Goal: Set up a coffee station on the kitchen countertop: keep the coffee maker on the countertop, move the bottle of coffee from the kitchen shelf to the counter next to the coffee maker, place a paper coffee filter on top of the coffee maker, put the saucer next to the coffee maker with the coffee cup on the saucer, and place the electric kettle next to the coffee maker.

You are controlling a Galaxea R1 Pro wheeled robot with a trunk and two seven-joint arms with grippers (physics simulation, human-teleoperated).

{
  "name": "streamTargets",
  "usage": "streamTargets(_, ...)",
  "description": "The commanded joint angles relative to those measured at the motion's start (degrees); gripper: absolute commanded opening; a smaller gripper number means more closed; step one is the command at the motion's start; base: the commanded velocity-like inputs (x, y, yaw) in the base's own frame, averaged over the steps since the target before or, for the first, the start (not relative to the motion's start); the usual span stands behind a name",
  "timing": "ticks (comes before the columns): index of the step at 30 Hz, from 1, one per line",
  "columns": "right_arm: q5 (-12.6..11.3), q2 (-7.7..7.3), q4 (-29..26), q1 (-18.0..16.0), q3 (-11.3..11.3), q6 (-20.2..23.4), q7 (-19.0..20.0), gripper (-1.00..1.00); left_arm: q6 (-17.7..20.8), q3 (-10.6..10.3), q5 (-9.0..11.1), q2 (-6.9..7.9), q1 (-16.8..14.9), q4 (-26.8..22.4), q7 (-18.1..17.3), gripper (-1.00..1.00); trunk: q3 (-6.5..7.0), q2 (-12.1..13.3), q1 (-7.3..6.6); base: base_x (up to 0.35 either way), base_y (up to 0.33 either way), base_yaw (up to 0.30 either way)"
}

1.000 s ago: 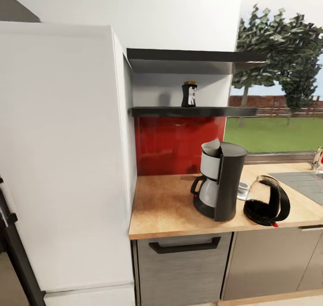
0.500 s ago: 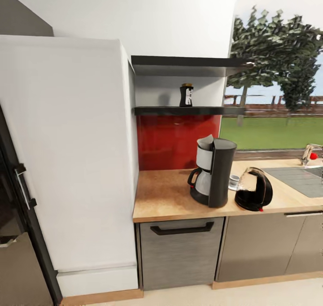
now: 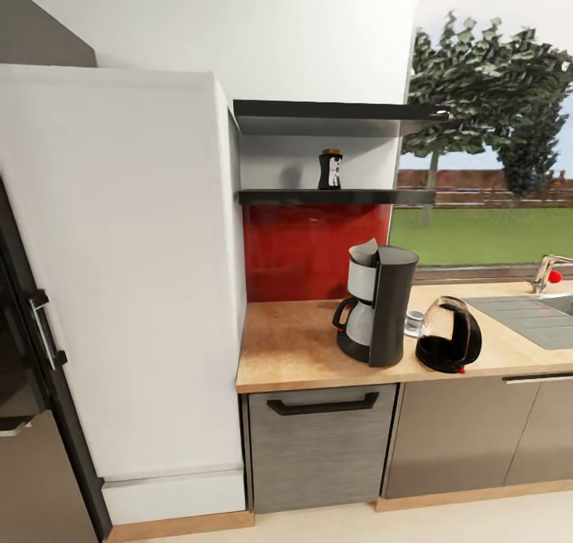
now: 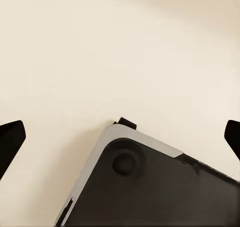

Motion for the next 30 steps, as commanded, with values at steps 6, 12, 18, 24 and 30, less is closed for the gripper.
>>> streamTargets(6, -2.7, 1.77, -0.09, 0.04, -1.6, -6.01, -6.26, 1.0, 0.48, 0.0, 0.16, -0.2, 0.01, -0.21, 0.14, 1.0, 1.08, 2.4, -1.31, 0.0, 0.0, 0.0)
streamTargets(12, -9.75, 1.41, -0.07, 0.05, -2.66, -10.88, -6.4, 1.0, 0.19, 0.42, 0.6, -0.4, 0.01, -0.16, 0.14, 1.0, 2.04, 4.81, -2.63, 0.0, 0.0, 0.031)
streamTargets(18, -10.16, 1.47, 0.05, 0.07, -2.72, -11.02, -6.6, 1.0, 0.39, 0.24, 0.48, -0.3, 0.01, -0.13, 0.14, 1.0, 2.64, 7.21, -3.94, 0.0, 0.0, 0.09)
streamTargets(24, -10.13, 1.33, 0.01, 0.06, -2.76, -11.08, -6.64, 1.0, 0.75, -0.08, 0.04, -0.3, 0.01, -0.2, 0.14, 1.0, 3.18, 9.62, -5.26, 0.0, 0.0, 0.029)
streamTargets(30, -10.18, 1.08, 0.05, 0.06, -2.77, -11.09, -6.64, 1.0, 0.21, -0.14, -0.02, -0.17, 0.01, -0.21, 0.14, 1.0, 3.33, 10.82, -5.92, 0.0, 0.0, 0.003)
